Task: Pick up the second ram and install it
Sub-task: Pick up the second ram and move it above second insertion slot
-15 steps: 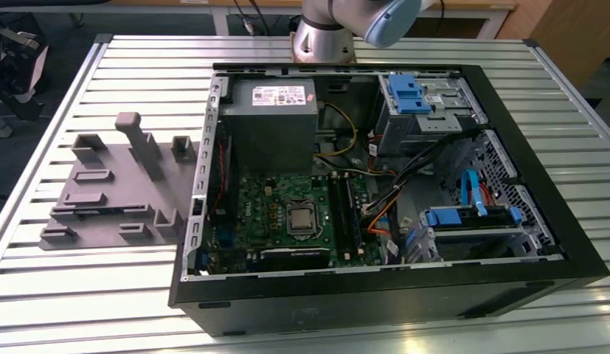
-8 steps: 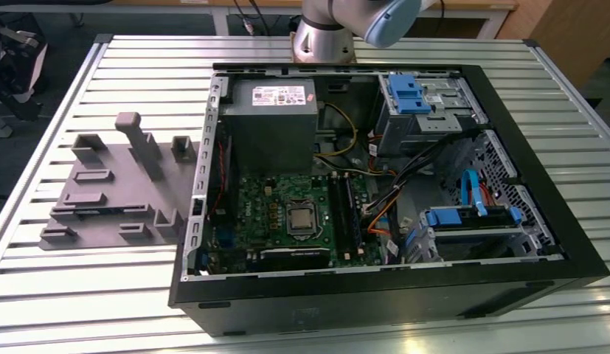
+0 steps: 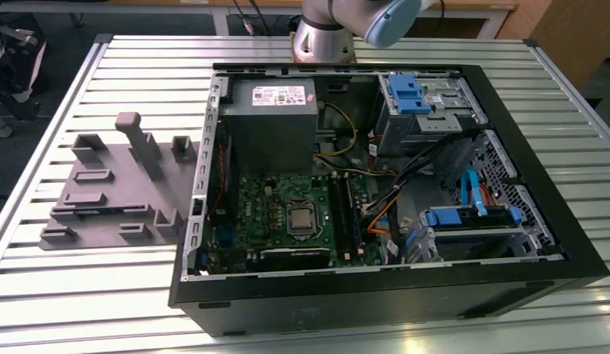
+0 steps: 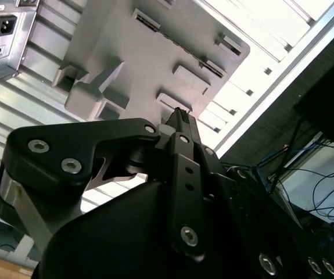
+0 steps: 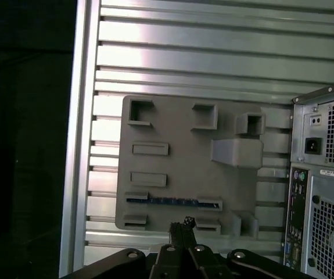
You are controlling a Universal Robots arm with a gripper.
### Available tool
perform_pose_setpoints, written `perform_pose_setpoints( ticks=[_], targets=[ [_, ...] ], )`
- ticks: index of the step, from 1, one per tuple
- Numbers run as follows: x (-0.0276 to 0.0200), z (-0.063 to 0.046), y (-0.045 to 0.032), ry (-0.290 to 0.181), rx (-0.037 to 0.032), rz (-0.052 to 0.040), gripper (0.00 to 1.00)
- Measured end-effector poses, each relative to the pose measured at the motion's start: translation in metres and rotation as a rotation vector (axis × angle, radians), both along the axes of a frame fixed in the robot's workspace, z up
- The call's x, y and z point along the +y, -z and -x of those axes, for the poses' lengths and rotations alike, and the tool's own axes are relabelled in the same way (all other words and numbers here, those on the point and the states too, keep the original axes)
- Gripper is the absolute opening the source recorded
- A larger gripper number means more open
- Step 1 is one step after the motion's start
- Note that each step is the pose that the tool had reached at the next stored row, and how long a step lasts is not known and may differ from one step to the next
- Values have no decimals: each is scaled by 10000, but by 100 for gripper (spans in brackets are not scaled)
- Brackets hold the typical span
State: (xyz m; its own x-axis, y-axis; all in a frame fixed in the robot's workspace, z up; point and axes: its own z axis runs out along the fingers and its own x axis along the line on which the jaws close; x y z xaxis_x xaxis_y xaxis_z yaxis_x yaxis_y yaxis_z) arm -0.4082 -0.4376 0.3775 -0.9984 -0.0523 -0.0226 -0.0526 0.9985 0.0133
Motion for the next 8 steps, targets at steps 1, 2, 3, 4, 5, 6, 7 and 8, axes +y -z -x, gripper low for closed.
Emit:
perform_pose_setpoints(
  ticks=[1,2,3,4,5,6,7,8],
  targets=[
    [0,1,1,-105,-1,0,11],
    [0,3,1,-200,-1,0,11],
    [0,4,1,-297,0,0,11],
    [0,5,1,-388,0,0,11],
    [0,7,1,-468,-1,0,11],
    [0,7,1,-545,-1,0,11],
    [0,7,2,-629,-2,-1,11],
    [0,8,2,-717,-1,-1,11]
  ],
)
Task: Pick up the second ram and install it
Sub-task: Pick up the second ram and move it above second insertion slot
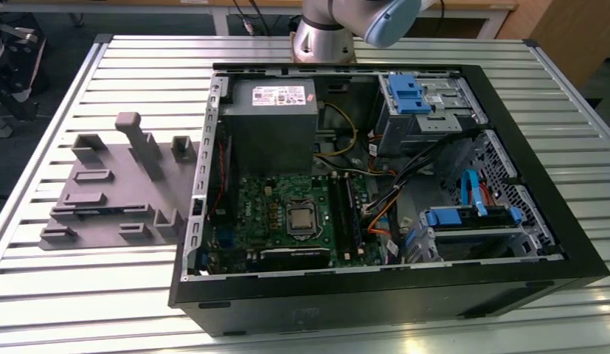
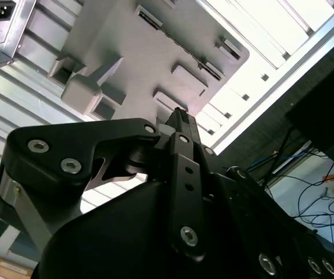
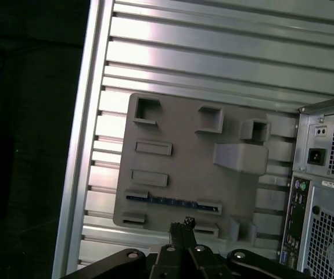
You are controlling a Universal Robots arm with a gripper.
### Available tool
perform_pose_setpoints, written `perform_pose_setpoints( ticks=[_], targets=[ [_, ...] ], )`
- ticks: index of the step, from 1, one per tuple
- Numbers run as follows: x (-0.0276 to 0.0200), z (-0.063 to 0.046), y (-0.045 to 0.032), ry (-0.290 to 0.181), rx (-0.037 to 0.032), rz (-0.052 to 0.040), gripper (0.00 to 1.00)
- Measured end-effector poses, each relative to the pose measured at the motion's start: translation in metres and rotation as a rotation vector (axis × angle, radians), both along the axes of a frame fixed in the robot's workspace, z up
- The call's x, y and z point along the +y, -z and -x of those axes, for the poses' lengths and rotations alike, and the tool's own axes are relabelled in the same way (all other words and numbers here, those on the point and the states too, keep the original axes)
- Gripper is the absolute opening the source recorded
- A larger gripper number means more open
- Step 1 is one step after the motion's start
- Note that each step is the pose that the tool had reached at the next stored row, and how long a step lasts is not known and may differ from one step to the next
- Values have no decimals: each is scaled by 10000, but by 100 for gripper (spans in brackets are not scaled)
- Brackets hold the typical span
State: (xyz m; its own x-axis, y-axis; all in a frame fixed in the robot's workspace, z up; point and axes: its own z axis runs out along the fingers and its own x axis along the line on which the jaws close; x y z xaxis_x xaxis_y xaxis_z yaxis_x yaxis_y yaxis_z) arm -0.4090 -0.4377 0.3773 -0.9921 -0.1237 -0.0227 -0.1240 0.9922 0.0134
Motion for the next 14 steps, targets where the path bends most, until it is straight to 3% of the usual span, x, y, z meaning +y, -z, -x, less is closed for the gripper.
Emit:
perform_pose_setpoints(
  ticks=[14],
  targets=[
    [-1,15,9,-1235,1,1,11]
  ],
)
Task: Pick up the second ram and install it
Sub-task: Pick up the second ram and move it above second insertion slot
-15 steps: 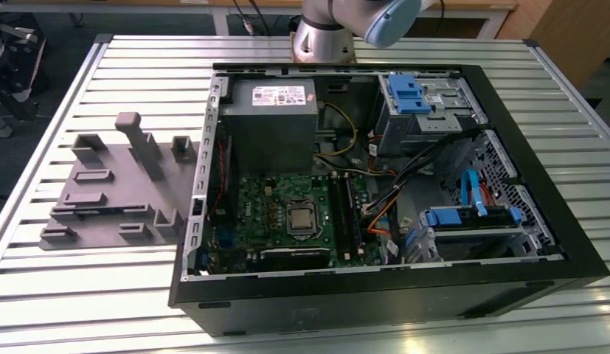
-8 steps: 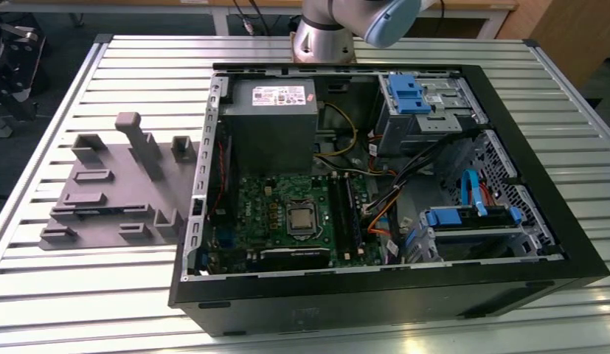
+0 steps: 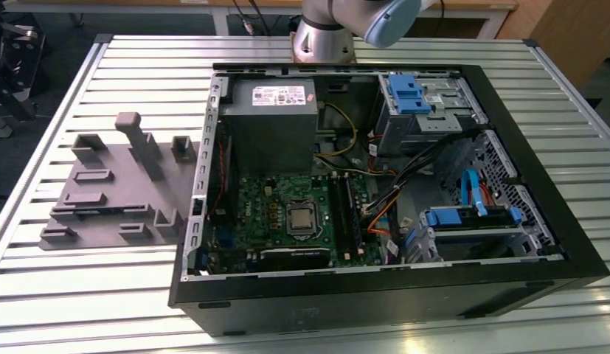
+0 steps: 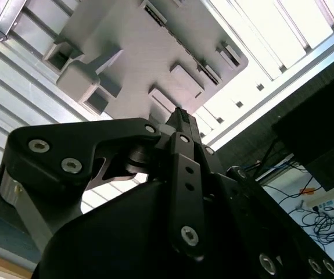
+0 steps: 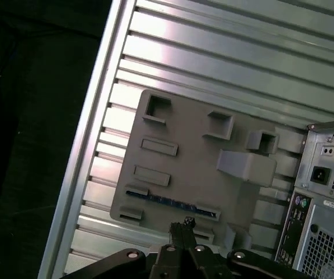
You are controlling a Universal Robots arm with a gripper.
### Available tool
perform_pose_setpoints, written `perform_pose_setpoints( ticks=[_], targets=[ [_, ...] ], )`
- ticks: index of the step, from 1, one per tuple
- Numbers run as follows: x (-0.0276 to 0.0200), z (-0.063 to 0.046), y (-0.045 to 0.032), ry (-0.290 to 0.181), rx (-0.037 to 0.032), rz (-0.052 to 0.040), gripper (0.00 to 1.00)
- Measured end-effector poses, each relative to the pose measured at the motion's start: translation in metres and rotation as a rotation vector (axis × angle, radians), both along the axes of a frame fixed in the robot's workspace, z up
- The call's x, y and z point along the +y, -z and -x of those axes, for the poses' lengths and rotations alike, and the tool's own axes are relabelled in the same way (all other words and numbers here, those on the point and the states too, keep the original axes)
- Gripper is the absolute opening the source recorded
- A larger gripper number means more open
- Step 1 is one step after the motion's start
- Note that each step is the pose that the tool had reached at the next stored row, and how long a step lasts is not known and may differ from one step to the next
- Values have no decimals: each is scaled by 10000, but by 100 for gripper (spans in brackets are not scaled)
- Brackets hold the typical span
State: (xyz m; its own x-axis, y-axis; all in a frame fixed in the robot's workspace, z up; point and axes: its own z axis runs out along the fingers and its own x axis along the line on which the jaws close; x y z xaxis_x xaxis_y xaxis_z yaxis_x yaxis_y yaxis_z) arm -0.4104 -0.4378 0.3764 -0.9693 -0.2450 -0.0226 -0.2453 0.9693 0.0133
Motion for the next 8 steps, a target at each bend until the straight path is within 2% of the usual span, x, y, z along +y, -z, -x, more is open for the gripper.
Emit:
perform_pose_setpoints(
  ticks=[8],
  targets=[
    [0,14,2,-623,0,0,11]
  ],
)
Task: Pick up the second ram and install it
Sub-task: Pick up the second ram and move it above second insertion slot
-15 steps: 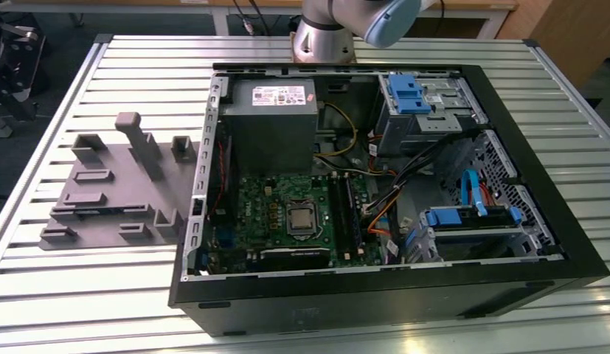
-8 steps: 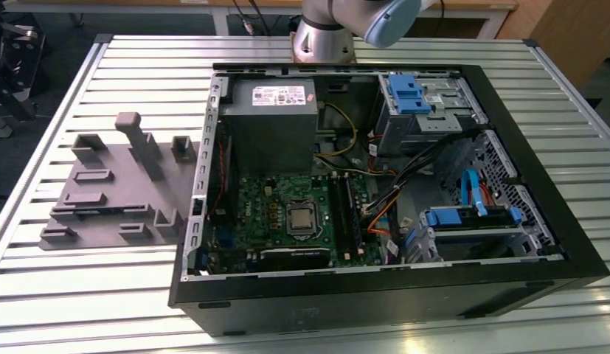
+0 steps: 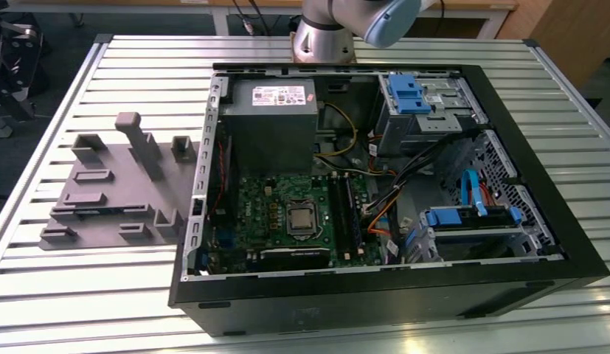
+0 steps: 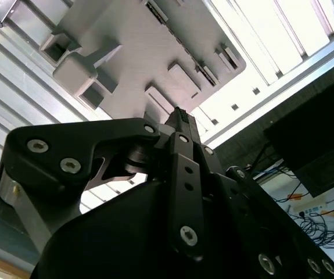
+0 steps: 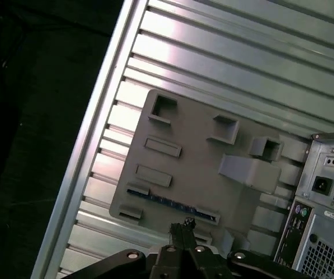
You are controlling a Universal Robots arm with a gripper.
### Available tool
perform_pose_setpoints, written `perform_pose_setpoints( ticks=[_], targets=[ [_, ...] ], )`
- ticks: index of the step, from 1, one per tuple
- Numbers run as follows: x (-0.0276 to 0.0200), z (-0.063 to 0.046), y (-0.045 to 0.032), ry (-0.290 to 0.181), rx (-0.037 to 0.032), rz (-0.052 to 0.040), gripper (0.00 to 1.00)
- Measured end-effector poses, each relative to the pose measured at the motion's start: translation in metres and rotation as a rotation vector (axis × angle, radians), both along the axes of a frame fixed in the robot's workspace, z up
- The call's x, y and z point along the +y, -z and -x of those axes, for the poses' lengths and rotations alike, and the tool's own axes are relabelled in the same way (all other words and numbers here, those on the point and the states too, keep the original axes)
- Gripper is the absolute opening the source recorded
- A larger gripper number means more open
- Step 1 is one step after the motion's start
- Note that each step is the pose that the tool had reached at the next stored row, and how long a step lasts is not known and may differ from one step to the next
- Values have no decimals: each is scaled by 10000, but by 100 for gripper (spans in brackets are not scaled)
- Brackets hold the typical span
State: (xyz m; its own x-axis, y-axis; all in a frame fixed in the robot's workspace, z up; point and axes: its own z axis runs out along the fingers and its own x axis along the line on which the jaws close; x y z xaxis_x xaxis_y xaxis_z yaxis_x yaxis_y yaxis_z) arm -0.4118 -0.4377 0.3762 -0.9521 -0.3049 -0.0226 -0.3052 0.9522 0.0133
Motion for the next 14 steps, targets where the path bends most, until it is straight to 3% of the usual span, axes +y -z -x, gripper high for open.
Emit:
perform_pose_setpoints(
  ticks=[10,14],
  targets=[
    [0,4,3,-795,-1,0,11],
    [0,5,3,-861,-1,0,11]
  ],
)
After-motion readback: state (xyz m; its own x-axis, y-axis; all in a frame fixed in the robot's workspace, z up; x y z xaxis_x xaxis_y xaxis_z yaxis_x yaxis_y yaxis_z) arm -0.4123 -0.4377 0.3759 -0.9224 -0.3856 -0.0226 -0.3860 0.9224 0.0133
